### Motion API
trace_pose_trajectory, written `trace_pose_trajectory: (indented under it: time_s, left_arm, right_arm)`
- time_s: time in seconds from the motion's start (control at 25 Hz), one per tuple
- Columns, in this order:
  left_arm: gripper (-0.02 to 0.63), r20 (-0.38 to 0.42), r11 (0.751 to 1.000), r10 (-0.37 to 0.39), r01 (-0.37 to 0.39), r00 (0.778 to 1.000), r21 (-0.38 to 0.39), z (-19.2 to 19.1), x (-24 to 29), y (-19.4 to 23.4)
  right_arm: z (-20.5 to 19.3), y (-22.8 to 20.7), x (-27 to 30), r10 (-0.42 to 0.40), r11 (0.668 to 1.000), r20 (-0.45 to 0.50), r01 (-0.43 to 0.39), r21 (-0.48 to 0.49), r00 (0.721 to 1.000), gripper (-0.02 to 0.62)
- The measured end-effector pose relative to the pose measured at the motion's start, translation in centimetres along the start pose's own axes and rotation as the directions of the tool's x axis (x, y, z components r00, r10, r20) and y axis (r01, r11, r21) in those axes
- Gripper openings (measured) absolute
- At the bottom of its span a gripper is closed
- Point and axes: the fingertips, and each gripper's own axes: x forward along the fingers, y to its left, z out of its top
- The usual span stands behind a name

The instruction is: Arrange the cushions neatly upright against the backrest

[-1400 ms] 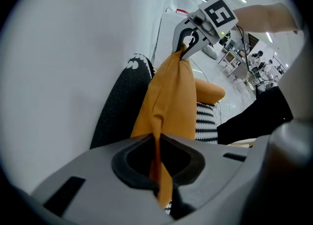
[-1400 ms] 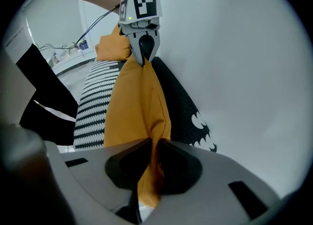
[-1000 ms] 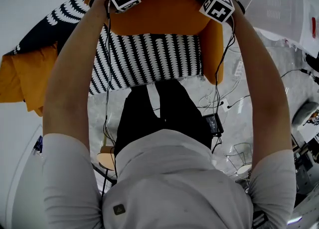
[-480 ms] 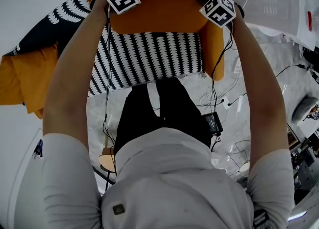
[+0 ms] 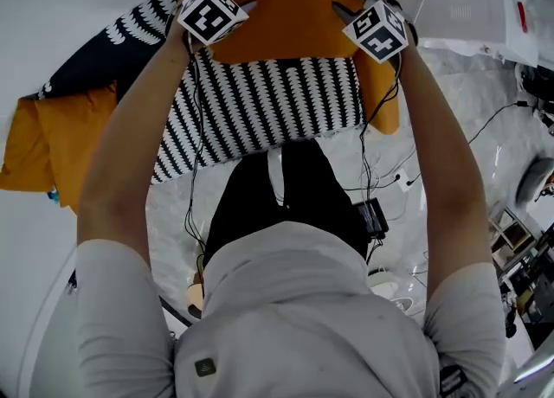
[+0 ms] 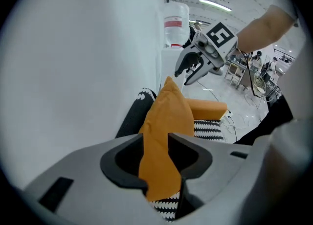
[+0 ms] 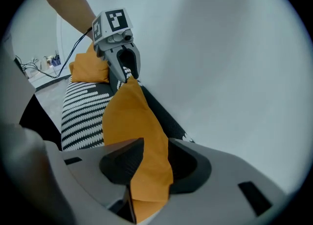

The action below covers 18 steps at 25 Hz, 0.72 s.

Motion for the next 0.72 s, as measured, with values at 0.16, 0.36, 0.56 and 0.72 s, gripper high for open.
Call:
trace_pose_trajectory:
  time_s: [0.16,0.36,0.56,0.72]
  left_arm:
    - [0.160,0.044,0.999,0.040,-0.041,0.998,0.021,-0.5,-4.8,-0.5]
    - [0.159,0.125,0.995,0.100,-0.098,0.987,-0.022,-0.5,-11.0,-1.7]
    - [0.146,0.220,0.988,0.129,-0.105,0.967,-0.115,-0.6,-17.2,-4.2]
    - [0.133,0.293,0.981,0.167,-0.130,0.941,-0.142,0.6,-22.4,-4.8]
  right_arm:
    - [3.0,1.2,-3.1,-0.060,0.997,0.023,0.059,0.047,0.998,0.173]
    - [7.0,2.6,-7.7,-0.133,0.981,0.083,0.119,0.154,0.988,0.172]
    - [10.6,5.3,-12.6,-0.174,0.956,0.146,0.131,0.264,0.974,0.163]
    - [13.9,5.8,-16.5,-0.237,0.939,0.237,0.159,0.306,0.942,0.152]
